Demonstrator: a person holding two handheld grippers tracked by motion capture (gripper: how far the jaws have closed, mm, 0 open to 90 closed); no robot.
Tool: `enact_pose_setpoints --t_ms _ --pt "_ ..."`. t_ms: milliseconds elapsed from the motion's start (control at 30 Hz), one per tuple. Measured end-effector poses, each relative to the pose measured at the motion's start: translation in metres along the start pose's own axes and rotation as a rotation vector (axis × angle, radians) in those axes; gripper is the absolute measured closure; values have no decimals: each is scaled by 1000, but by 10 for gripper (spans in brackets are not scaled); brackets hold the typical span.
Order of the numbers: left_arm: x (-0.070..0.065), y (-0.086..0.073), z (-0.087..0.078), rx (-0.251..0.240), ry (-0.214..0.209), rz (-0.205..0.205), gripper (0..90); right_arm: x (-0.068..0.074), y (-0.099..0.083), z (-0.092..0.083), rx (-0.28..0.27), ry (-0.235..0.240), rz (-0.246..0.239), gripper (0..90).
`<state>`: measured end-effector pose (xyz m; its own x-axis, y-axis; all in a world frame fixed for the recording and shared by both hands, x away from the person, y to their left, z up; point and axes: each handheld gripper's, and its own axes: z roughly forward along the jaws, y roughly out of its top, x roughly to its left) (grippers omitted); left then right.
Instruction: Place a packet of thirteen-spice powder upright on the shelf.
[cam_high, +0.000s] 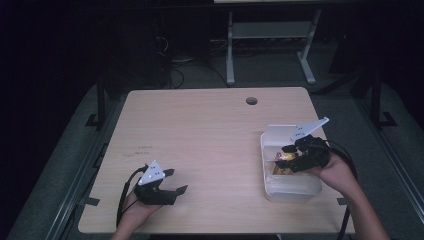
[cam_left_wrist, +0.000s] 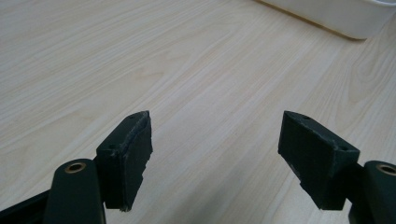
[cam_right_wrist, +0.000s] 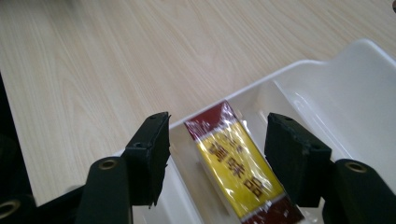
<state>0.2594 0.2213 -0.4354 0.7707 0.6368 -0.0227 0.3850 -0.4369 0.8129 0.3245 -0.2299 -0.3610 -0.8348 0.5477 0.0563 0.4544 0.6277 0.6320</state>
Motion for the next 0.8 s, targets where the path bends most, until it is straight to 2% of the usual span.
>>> enact_pose_setpoints --t_ms 800 --pt "1 0 -1 -3 0 -4 257 22 26 12 -9 35 -46 369"
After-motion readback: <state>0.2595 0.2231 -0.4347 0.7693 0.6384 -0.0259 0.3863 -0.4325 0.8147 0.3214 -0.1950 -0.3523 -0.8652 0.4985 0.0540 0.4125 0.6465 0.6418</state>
